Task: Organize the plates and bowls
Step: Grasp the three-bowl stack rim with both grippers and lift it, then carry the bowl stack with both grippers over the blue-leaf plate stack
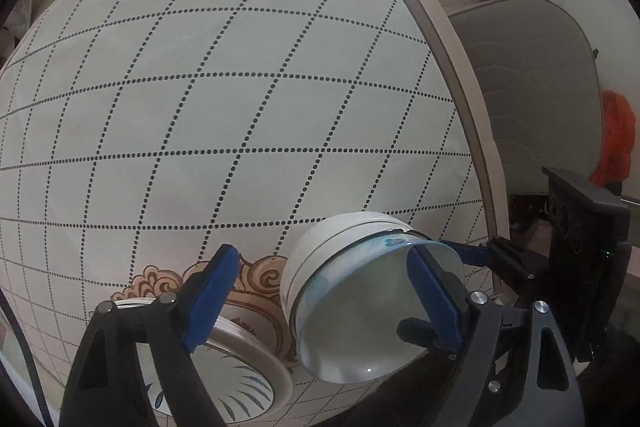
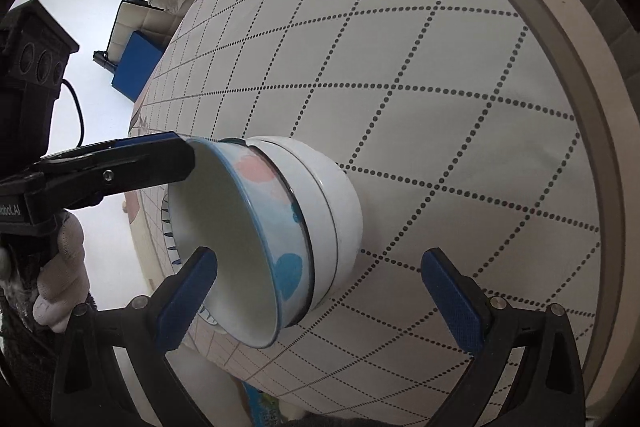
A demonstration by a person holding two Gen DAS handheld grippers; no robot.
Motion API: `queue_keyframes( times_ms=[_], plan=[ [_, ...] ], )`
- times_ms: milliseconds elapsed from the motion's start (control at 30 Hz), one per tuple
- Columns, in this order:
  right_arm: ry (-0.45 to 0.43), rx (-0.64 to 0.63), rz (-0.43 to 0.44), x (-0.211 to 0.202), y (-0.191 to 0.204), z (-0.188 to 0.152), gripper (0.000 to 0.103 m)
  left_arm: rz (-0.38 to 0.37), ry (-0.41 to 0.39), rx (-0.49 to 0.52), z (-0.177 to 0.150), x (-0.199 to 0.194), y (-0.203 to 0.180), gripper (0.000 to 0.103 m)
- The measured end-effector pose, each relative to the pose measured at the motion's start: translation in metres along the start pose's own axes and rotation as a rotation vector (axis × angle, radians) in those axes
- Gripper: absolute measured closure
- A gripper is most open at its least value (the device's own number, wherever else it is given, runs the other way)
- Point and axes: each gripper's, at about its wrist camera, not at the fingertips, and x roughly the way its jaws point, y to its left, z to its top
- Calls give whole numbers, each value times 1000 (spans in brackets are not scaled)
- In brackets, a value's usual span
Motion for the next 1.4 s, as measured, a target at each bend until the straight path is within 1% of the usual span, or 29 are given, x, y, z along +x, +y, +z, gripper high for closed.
queue_keyframes(
  times_ms=[33, 133, 267, 333, 433, 500, 533, 633, 700, 767, 867, 1000, 1033, 1067, 1167, 1400],
  plan=[
    [7, -4, 3, 5, 0, 1, 0, -7, 11, 10, 0, 4, -1, 19],
    [27, -11, 0, 13, -1, 5, 1, 18, 31, 44, -1, 13, -2, 29],
    [40, -14, 14, 20, 0, 8, 1, 5, 66, 23, -4, 26, 10, 30],
    [53, -10, 25, 23, -1, 11, 1, -2, 80, 10, -3, 32, 15, 36],
    [79, 7, 53, 35, -3, 17, 1, -12, 103, 14, -1, 43, 13, 38],
    [95, 18, 65, 45, -4, 20, 2, -27, 120, 27, -1, 51, 11, 38],
    [103, 22, 71, 50, -4, 20, 3, -28, 132, 27, -2, 57, 10, 36],
    [112, 35, 97, 55, -4, 22, 12, -91, 142, 11, -3, 64, 10, 37],
    [108, 40, 113, 58, -2, 24, 25, -117, 146, 5, -4, 66, 9, 37],
    [107, 35, 108, 63, 1, 26, 30, -117, 141, -1, -4, 67, 8, 38],
    [105, 43, 104, 67, 3, 28, 31, -130, 133, -26, -4, 66, 11, 38],
    [96, 58, 107, 66, 1, 27, 32, -116, 108, -39, -7, 62, 13, 37],
    [94, 68, 110, 66, 1, 27, 32, -113, 103, -45, -7, 56, 18, 37],
    [92, 67, 109, 55, -8, 20, 33, -109, 100, -48, -8, 56, 18, 37],
    [102, 60, 101, 56, -6, 22, 33, -107, 98, -71, -8, 59, 16, 37],
    [119, 70, 99, 51, -6, 24, 34, -82, 82, -68, -8, 55, 12, 37]
  ],
)
